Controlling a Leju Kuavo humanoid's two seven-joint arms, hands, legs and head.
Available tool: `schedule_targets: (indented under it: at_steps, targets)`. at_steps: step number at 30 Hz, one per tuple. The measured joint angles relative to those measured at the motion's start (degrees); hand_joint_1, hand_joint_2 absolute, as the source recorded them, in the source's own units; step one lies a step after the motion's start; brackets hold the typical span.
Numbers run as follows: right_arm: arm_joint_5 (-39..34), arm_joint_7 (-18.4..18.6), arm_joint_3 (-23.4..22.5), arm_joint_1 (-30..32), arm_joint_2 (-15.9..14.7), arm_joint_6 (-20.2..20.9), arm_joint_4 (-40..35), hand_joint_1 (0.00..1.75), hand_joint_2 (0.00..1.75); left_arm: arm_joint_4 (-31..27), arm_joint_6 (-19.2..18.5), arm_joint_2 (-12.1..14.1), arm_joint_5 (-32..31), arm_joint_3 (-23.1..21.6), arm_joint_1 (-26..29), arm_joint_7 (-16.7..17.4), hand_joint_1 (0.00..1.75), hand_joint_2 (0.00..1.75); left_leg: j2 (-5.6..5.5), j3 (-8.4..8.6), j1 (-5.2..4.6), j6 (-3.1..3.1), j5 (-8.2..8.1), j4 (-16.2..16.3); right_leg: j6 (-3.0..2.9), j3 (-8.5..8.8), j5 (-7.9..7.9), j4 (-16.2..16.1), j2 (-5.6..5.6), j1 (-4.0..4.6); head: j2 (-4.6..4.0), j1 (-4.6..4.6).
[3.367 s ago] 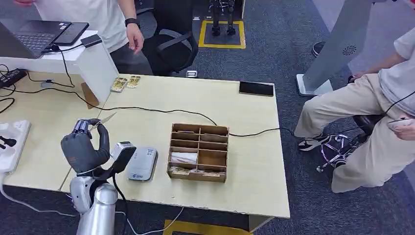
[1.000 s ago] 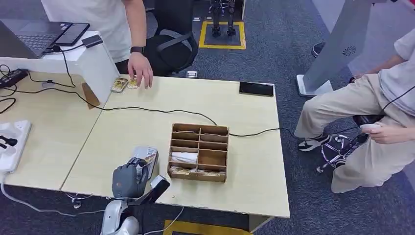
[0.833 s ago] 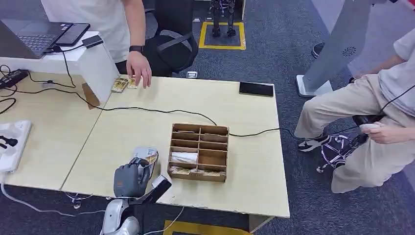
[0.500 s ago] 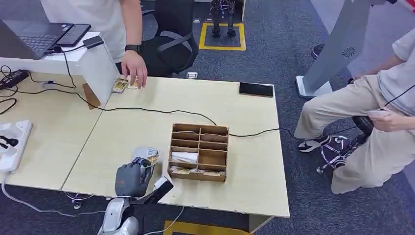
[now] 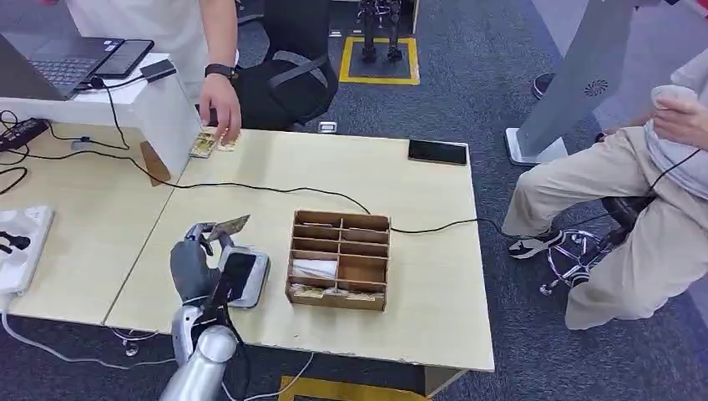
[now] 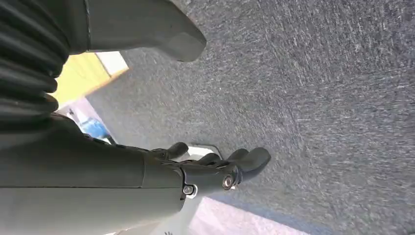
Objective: Pass the card to the sensor for recognition and then transmit it.
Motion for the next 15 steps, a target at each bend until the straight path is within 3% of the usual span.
schedule_targets:
  at_steps: [10,15]
  targets:
    - [1.03,0.50,1.14,-0.27,0.00,-0.13,0.26,0.00,1.75,-3.31,-1.64,2.65,2.85,-8.82,-12.23,7.55,1.75,1.75,0.01,-0.03,0.00,0.00,0.01,0.00,-0.01,-0.02,0.02,0.01,0.01,-0.01,0.00,-0.02]
    - [1.03,0.70,1.49,-0.36,0.00,-0.20,0.61,0.00,1.75,-2.83,-1.94,3.06,3.26,-10.28,-15.48,8.33,1.75,1.75,0.04,-0.04,0.00,0.00,0.00,0.01,-0.01,-0.06,0.02,0.01,0.04,-0.01,0.00,0.00]
